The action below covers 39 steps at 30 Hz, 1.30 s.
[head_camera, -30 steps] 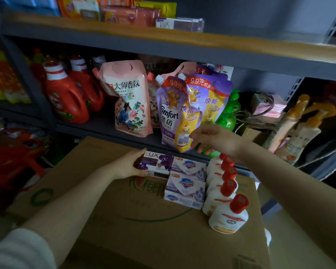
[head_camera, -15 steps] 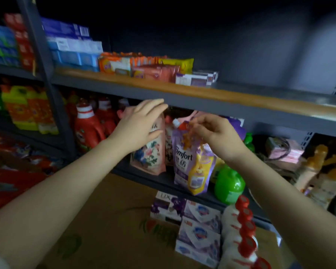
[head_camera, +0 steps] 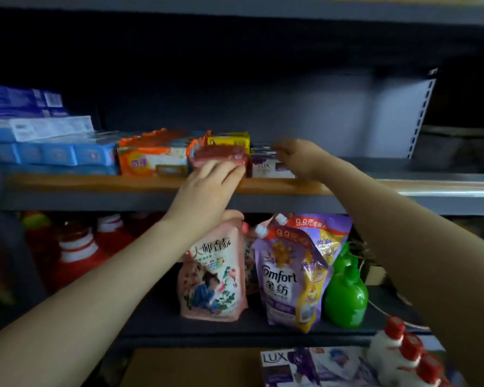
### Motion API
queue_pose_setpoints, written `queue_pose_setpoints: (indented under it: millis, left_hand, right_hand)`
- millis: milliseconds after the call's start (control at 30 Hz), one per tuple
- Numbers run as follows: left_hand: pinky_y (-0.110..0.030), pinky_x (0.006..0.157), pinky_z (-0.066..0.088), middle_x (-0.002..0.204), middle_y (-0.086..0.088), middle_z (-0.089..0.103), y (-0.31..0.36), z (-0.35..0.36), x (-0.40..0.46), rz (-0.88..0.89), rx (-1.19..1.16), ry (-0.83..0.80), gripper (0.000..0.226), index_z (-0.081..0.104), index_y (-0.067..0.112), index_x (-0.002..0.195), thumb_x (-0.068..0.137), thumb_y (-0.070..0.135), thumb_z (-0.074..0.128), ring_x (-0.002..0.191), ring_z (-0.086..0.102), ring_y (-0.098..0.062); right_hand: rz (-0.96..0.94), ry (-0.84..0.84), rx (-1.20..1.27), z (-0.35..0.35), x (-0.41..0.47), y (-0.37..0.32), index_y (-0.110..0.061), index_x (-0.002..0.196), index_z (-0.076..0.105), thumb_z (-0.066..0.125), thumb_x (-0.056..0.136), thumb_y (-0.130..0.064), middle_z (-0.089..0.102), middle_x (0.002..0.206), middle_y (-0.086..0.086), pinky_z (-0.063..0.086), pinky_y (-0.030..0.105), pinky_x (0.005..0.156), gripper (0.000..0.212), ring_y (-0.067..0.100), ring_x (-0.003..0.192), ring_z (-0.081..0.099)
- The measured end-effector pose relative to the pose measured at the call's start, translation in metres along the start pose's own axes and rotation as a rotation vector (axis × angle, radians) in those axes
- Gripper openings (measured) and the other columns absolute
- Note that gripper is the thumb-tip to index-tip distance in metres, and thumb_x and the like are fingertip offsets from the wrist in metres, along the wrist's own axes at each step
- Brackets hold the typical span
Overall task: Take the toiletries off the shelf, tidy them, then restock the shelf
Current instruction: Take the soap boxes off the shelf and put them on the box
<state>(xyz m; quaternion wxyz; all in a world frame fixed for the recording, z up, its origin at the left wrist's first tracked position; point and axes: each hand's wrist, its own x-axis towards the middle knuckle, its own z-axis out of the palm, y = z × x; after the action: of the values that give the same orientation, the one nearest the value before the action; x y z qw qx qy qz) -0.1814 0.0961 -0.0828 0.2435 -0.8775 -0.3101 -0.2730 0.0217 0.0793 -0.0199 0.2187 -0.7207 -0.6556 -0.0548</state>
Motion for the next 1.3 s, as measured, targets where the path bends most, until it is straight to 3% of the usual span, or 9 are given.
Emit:
queue_pose_setpoints:
  millis: [100, 200, 367, 533, 767, 933, 1067, 1133, 1300]
  left_hand:
    - [-0.043, 0.095, 0.040, 0.129, -0.010, 0.051, -0.007, 0.005, 0.000, 0.038, -0.060, 0.054, 0.085, 0.046, 0.005, 0.133, 0.064, 0.044, 0.078, 0.118, 0.044, -0.032]
    - [-0.045, 0.089, 0.045, 0.118, -0.014, 0.058, -0.012, 0.009, -0.001, 0.060, -0.120, 0.102, 0.084, 0.053, 0.002, 0.126, 0.058, 0.041, 0.083, 0.108, 0.052, -0.036]
    - [-0.044, 0.094, 0.041, 0.124, -0.011, 0.054, -0.009, 0.012, -0.002, 0.040, -0.155, 0.110, 0.082, 0.049, 0.005, 0.131, 0.063, 0.041, 0.080, 0.113, 0.046, -0.034]
    - [-0.041, 0.097, 0.037, 0.132, -0.009, 0.048, -0.002, 0.011, -0.003, -0.017, -0.161, 0.099, 0.082, 0.043, 0.008, 0.136, 0.068, 0.039, 0.077, 0.119, 0.040, -0.032]
    - [-0.038, 0.096, 0.038, 0.133, -0.005, 0.046, 0.006, 0.008, -0.005, -0.088, -0.135, 0.085, 0.082, 0.040, 0.012, 0.139, 0.071, 0.039, 0.076, 0.123, 0.036, -0.027]
    - [-0.037, 0.099, 0.037, 0.134, -0.004, 0.044, 0.010, 0.007, -0.006, -0.114, -0.131, 0.080, 0.081, 0.037, 0.013, 0.140, 0.073, 0.039, 0.075, 0.125, 0.033, -0.026]
    - [-0.037, 0.097, 0.039, 0.135, -0.002, 0.042, 0.011, 0.006, -0.005, -0.142, -0.137, 0.059, 0.082, 0.035, 0.014, 0.141, 0.074, 0.040, 0.074, 0.126, 0.032, -0.024]
    - [-0.036, 0.097, 0.039, 0.137, -0.001, 0.039, 0.011, 0.006, -0.005, -0.143, -0.127, 0.039, 0.082, 0.033, 0.016, 0.143, 0.075, 0.041, 0.072, 0.128, 0.030, -0.023]
    - [-0.034, 0.104, 0.032, 0.142, 0.001, 0.034, 0.008, 0.005, -0.005, -0.146, -0.156, 0.010, 0.083, 0.028, 0.019, 0.145, 0.077, 0.045, 0.068, 0.131, 0.025, -0.019]
  right_hand:
    - [0.046, -0.180, -0.122, 0.002, 0.012, -0.001, -0.013, 0.137, 0.043, 0.034, 0.100, -0.020, 0.045, 0.140, 0.013, 0.032, 0.035, 0.105, 0.039, 0.030, 0.124, 0.043]
    - [0.086, -0.169, -0.090, -0.007, 0.006, 0.008, -0.020, 0.133, 0.050, 0.043, 0.097, -0.025, 0.044, 0.142, 0.007, 0.028, 0.032, 0.106, 0.037, 0.026, 0.126, 0.042]
    - [0.046, -0.008, 0.187, -0.021, -0.012, 0.037, -0.022, 0.105, 0.068, 0.071, 0.080, -0.022, 0.066, 0.110, 0.000, 0.041, 0.007, 0.073, 0.025, 0.010, 0.094, 0.057]
    - [0.123, -0.205, 0.169, -0.019, 0.003, 0.050, -0.022, 0.128, 0.053, 0.073, 0.078, -0.030, 0.053, 0.127, -0.004, 0.039, 0.027, 0.095, 0.054, 0.016, 0.114, 0.050]
    - [0.107, -0.220, 0.142, -0.011, 0.019, 0.059, -0.021, 0.129, 0.049, 0.073, 0.074, -0.042, 0.050, 0.129, 0.002, 0.038, 0.031, 0.091, 0.064, 0.018, 0.107, 0.047]
    - [0.122, -0.355, 0.336, -0.012, 0.020, 0.061, -0.020, 0.141, 0.031, 0.073, 0.075, -0.038, 0.040, 0.143, 0.002, 0.039, 0.034, 0.101, 0.080, 0.023, 0.127, 0.042]
    - [0.083, -0.441, 0.323, -0.014, 0.021, 0.057, -0.020, 0.141, 0.034, 0.070, 0.078, -0.039, 0.043, 0.139, 0.001, 0.043, 0.026, 0.087, 0.075, 0.022, 0.120, 0.045]
    - [0.039, -0.355, 0.314, -0.012, 0.018, 0.056, -0.020, 0.135, 0.039, 0.074, 0.075, -0.037, 0.048, 0.129, 0.001, 0.045, 0.023, 0.078, 0.072, 0.019, 0.110, 0.049]
    - [-0.183, 0.284, 0.410, -0.014, -0.011, 0.054, -0.016, 0.125, 0.039, 0.084, 0.062, -0.024, 0.054, 0.110, -0.011, 0.045, 0.008, 0.065, 0.078, -0.002, 0.079, 0.059]
